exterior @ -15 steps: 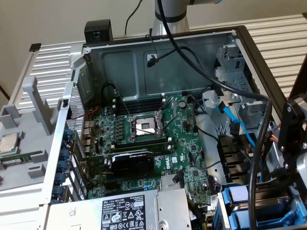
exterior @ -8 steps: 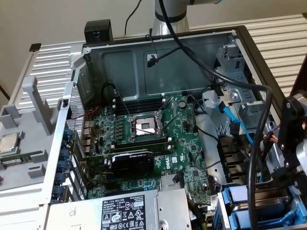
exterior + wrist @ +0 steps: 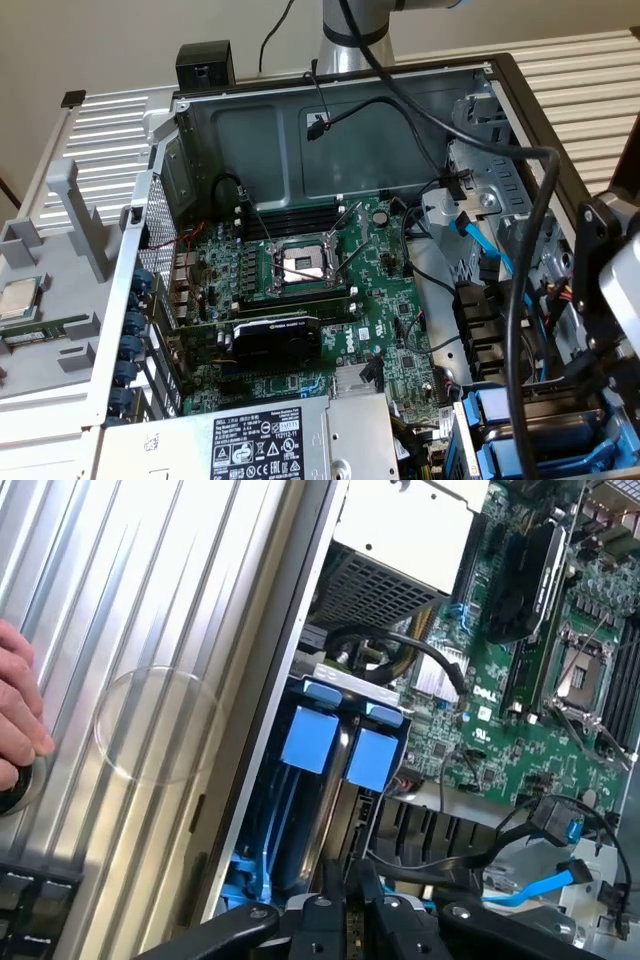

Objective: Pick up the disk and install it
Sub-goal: 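Insert the first disk wire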

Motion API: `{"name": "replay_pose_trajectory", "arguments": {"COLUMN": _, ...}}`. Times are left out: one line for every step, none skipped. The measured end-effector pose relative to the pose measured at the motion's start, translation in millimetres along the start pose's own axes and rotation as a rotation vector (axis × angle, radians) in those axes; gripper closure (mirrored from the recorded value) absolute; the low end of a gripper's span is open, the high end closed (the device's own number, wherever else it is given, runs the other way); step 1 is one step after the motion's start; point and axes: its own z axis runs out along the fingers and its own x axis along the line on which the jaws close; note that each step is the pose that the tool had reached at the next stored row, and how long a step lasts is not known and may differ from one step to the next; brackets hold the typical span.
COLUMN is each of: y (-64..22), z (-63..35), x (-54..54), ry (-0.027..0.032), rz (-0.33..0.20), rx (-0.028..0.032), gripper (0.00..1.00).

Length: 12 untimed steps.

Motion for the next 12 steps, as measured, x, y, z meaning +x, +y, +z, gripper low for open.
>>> {"name": "replay_pose_trajectory", "arguments": {"y": -0.4, "z": -0.5, "x": -2.7, "ry": 0.0064, "rz": 0.001, "rx": -0.0019, "gripper": 0.83}}
{"name": "replay_pose_trajectory", "arguments": {"y": -0.8, "z": -1.0, "x": -5.4, "ry": 0.0131, "rz": 0.001, "rx": -0.0038, "gripper": 0.83}}
{"name": "replay_pose_trajectory", "arguments": {"y": -1.1, "z": -1.3, "x": -7.8, "ry": 0.0210, "rz": 0.002, "rx": -0.0061, "gripper": 0.83}}
{"name": "replay_pose_trajectory", "arguments": {"y": -1.3, "z": -1.4, "x": -9.9, "ry": 0.0296, "rz": 0.003, "rx": -0.0086, "gripper": 0.83}}
{"name": "replay_pose_trajectory", "arguments": {"y": -1.5, "z": -1.4, "x": -12.0, "ry": 0.0399, "rz": 0.004, "rx": -0.0116, "gripper": 0.83}}
{"name": "replay_pose_trajectory", "arguments": {"y": -1.6, "z": -1.4, "x": -13.9, "ry": 0.0517, "rz": 0.005, "rx": -0.0150, "gripper": 0.83}}
{"name": "replay_pose_trajectory", "arguments": {"y": -1.6, "z": -1.1, "x": -15.5, "ry": 0.0640, "rz": 0.006, "rx": -0.0186, "gripper": 0.83}}
{"name": "replay_pose_trajectory", "arguments": {"y": -1.6, "z": -1.0, "x": -17.1, "ry": 0.0768, "rz": 0.007, "rx": -0.0223, "gripper": 0.83}}
{"name": "replay_pose_trajectory", "arguments": {"y": -1.7, "z": -0.8, "x": -18.7, "ry": 0.0902, "rz": 0.008, "rx": -0.0262, "gripper": 0.83}}
{"name": "replay_pose_trajectory", "arguments": {"y": -1.8, "z": -0.5, "x": -20.2, "ry": 0.1025, "rz": 0.009, "rx": -0.0298, "gripper": 0.83}}
{"name": "replay_pose_trajectory", "arguments": {"y": -1.8, "z": -0.3, "x": -21.9, "ry": 0.1154, "rz": 0.010, "rx": -0.0336, "gripper": 0.83}}
{"name": "replay_pose_trajectory", "arguments": {"y": -1.9, "z": -0.2, "x": -23.6, "ry": 0.1271, "rz": 0.011, "rx": -0.0370, "gripper": 0.83}}
